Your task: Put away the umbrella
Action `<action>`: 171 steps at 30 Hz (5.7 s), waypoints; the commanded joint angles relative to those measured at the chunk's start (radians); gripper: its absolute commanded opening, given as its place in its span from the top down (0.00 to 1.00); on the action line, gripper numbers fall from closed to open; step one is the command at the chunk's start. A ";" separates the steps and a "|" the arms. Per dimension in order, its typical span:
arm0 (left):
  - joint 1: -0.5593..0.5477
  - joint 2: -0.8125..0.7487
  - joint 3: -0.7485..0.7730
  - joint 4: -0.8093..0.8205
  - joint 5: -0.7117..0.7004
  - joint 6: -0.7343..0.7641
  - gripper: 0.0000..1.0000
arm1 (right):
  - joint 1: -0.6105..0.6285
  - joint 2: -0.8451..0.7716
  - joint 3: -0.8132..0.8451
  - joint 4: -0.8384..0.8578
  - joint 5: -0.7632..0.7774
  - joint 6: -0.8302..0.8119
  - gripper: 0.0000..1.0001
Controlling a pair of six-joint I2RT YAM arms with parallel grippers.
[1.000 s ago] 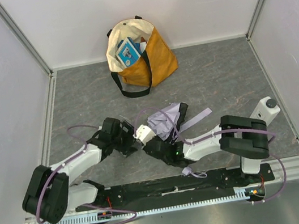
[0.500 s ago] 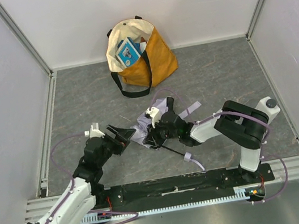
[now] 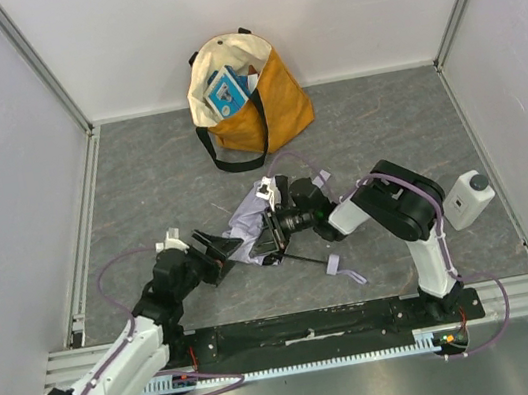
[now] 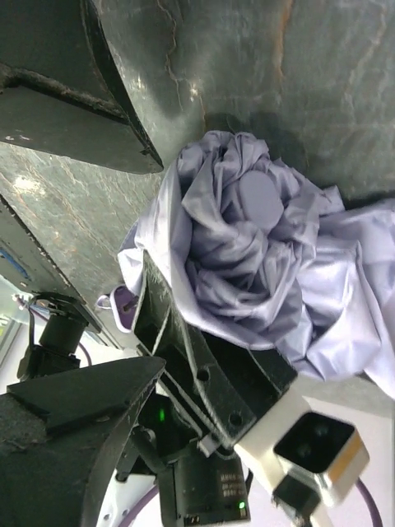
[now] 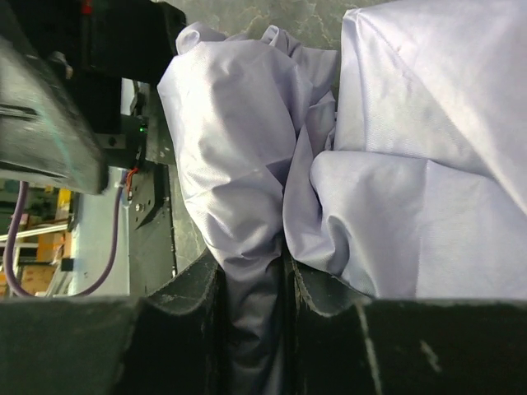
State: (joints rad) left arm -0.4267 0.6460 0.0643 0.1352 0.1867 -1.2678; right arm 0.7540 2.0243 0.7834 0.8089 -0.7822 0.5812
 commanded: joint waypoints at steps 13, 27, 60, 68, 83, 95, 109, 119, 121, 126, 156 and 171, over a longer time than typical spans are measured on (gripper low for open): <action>-0.017 0.309 0.048 0.208 -0.092 -0.173 0.03 | -0.028 0.174 0.030 -0.221 -0.101 0.088 1.00; -0.041 0.575 0.005 0.510 -0.162 -0.079 0.19 | -0.030 0.180 0.066 -0.243 -0.152 0.091 1.00; -0.049 0.635 0.169 -0.008 -0.125 0.028 0.98 | -0.005 -0.104 0.157 -0.744 0.225 -0.196 0.40; -0.049 0.621 0.215 -0.123 -0.113 0.051 0.98 | 0.065 -0.285 0.238 -0.971 0.457 -0.317 0.11; -0.049 0.679 0.336 -0.339 -0.075 0.061 0.98 | 0.353 -0.403 0.317 -0.993 0.937 -0.572 0.02; -0.049 0.734 0.410 -0.463 -0.064 0.044 0.98 | 0.610 -0.179 0.264 -0.769 1.492 -0.777 0.13; -0.050 0.693 0.433 -0.534 -0.076 0.010 0.98 | 0.625 -0.003 0.220 -0.803 1.680 -0.687 0.51; -0.050 0.636 0.430 -0.548 -0.081 -0.005 0.98 | 0.620 0.039 0.221 -0.806 1.638 -0.702 1.00; -0.050 0.633 0.427 -0.543 -0.079 -0.008 0.98 | 0.617 0.022 0.212 -0.807 1.589 -0.693 1.00; -0.049 0.603 0.404 -0.485 -0.078 -0.015 0.98 | 0.581 -0.025 0.177 -0.807 1.398 -0.650 1.00; 0.201 0.126 0.129 -0.080 0.049 0.152 0.05 | 0.269 -0.035 0.028 -0.720 0.552 -0.451 1.00; 0.201 0.072 0.072 0.010 0.189 0.191 0.04 | 0.048 0.154 0.160 -0.804 0.133 -0.296 1.00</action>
State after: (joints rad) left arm -0.2306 0.7212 0.1795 0.0441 0.3138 -1.0760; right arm 0.8150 2.0117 1.0138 0.3763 -0.5869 0.2481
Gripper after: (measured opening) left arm 0.961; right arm 0.109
